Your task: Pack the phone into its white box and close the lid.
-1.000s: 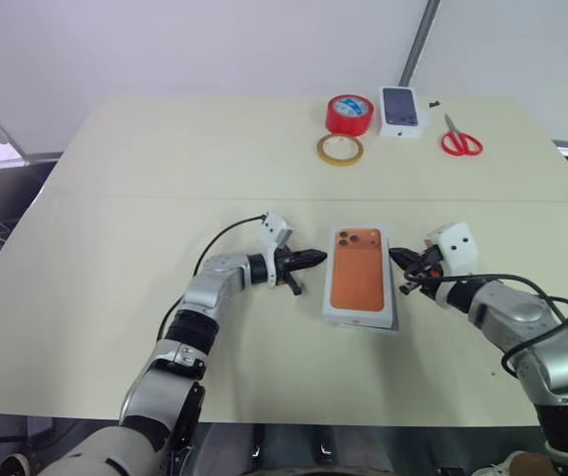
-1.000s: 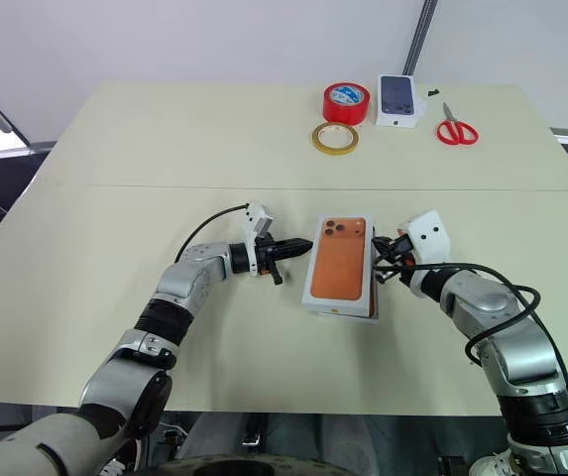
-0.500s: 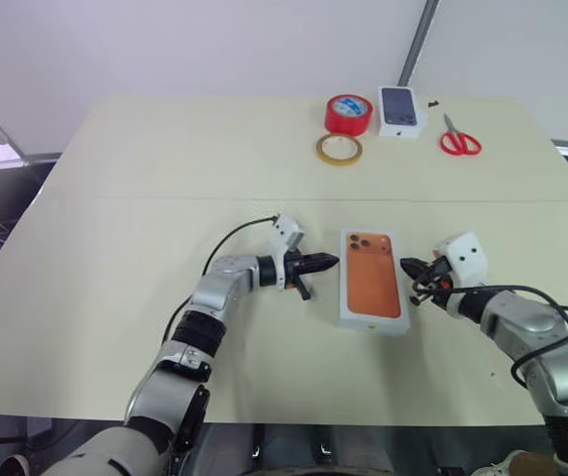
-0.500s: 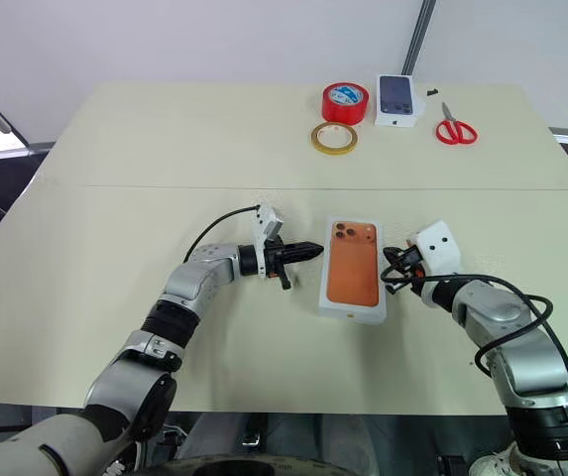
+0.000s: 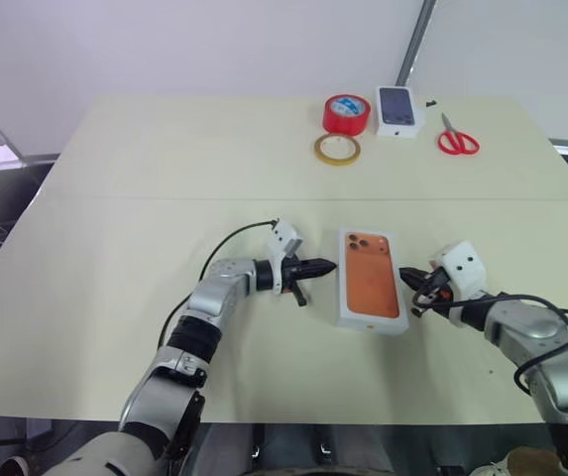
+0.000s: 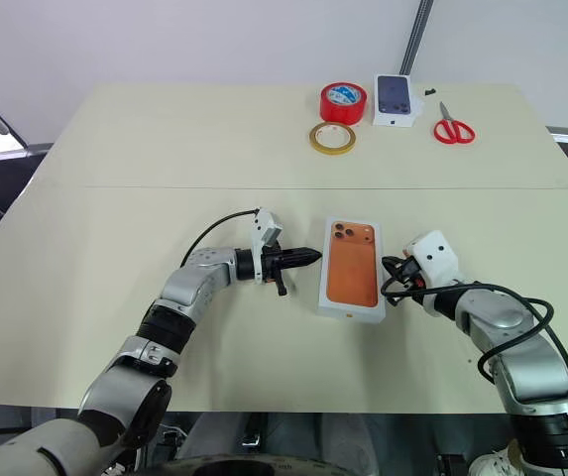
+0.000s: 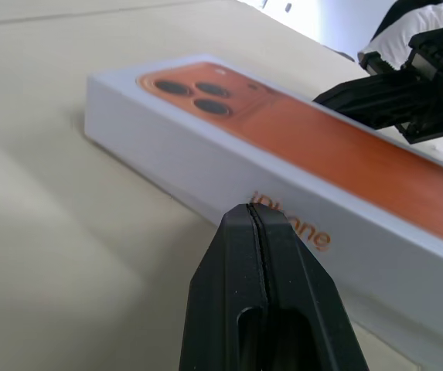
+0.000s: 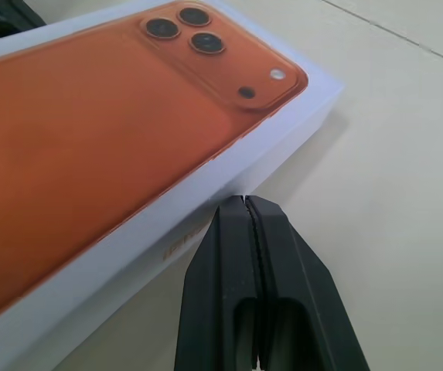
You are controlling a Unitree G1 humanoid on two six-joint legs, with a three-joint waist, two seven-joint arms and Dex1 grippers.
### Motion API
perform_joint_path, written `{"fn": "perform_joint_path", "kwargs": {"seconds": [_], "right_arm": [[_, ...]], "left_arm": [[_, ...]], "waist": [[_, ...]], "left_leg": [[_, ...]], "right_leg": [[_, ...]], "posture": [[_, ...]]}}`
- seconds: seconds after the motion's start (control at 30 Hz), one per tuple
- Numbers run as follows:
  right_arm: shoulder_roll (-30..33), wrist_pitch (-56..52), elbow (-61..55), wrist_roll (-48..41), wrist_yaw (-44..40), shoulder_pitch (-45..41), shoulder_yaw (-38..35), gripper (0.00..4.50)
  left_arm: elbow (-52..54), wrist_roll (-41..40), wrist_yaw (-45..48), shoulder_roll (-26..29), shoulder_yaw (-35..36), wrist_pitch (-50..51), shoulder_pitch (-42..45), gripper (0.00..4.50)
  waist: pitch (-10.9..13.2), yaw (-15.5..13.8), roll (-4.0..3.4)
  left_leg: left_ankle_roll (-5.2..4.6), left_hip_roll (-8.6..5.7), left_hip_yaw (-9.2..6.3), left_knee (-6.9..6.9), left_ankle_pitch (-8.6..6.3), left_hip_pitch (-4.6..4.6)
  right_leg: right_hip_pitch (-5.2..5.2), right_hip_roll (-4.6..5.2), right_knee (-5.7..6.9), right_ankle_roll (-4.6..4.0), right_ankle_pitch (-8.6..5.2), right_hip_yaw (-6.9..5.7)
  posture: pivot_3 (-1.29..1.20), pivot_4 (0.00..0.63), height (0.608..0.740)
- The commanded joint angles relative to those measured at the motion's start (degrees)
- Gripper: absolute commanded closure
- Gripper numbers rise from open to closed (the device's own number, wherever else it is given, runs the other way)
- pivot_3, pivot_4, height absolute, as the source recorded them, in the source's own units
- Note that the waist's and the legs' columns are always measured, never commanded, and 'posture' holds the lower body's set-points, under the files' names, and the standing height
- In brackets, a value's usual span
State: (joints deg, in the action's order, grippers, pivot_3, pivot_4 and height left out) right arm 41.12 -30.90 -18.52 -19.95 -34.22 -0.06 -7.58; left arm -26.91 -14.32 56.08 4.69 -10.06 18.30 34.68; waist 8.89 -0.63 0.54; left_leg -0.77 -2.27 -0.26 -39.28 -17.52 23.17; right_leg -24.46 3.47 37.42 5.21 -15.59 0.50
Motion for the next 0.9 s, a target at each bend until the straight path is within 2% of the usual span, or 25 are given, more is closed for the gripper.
{"fn": "perform_joint_path", "kwargs": {"seconds": [0.03,0.23,0.4,0.53,0.67,0.8,0.9], "right_arm": [[0.88,2.03,1.58,-0.9,-0.36,-3.08,-5.51,4.47],[-2.32,3.17,-0.75,-9.64,-5.54,-6.11,-9.4,4.47],[-0.76,0.86,-8.21,-13.56,-13.32,0.11,-3.62,4.47],[3.97,4.39,-7.41,-4.44,-16.03,5.71,4.46,4.47],[5.35,8.65,-4.7,3.14,-14.71,6.63,8.8,4.47],[4.11,8.4,-4.8,2.72,-13.54,5.87,8.28,4.47],[1.67,5.47,-5.81,-2.05,-12.21,4.17,5.41,4.47]], "left_arm": [[1.04,-1.62,-0.64,-0.01,2.42,-0.99,2.74,4.5],[-2.62,-3.75,-2.98,-3.95,5.83,-2.18,8.98,4.5],[-9.56,0.61,-4.13,-8.46,2.75,-8.67,12.09,4.5],[-12.4,4.04,-2.15,-10.52,-1.88,-10.54,11.41,4.5],[-12.63,6.87,-0.66,-9.41,-5.4,-10.98,8.66,4.5],[-12.29,7.36,0.09,-7.63,-5.57,-11.05,6.94,4.5],[-11.05,6.12,0.0,-6.66,-4.0,-10.16,6.68,4.5]], "waist": [[0.0,-0.03,0.0],[0.0,-0.12,0.01],[0.0,-0.27,0.02],[0.01,-0.13,0.03],[-0.02,0.34,0.01],[-0.04,0.24,0.06],[-0.08,0.19,0.13]], "left_leg": [[0.0,0.0,0.0,0.0,0.0,0.0],[0.01,0.0,0.0,-0.01,0.01,0.01],[0.0,-0.04,-0.01,-0.02,0.0,0.02],[-0.04,-0.06,0.03,-0.03,-0.01,0.03],[-0.03,-0.03,0.09,-0.02,-0.01,-0.21],[-0.1,0.03,0.02,0.14,-0.07,-1.04],[-0.12,0.03,0.01,0.12,-0.08,-1.07]], "right_leg": [[0.0,0.0,0.0,0.0,0.0,0.0],[0.0,-0.01,0.0,0.0,0.0,0.0],[0.01,-0.01,0.0,0.01,0.0,0.0],[0.01,-0.01,-0.01,0.01,0.0,0.0],[0.12,-0.05,0.08,0.01,0.0,0.08],[1.07,-0.09,-0.24,0.01,-0.01,0.05],[1.14,-0.06,-0.29,0.01,-0.01,0.05]], "posture": [[0.0,0.15,0.74],[0.0,0.15,0.74],[0.0,0.15,0.74],[0.0,0.15,0.74],[0.0,0.15,0.74],[0.0,0.15,0.74],[0.0,0.15,0.74]]}}
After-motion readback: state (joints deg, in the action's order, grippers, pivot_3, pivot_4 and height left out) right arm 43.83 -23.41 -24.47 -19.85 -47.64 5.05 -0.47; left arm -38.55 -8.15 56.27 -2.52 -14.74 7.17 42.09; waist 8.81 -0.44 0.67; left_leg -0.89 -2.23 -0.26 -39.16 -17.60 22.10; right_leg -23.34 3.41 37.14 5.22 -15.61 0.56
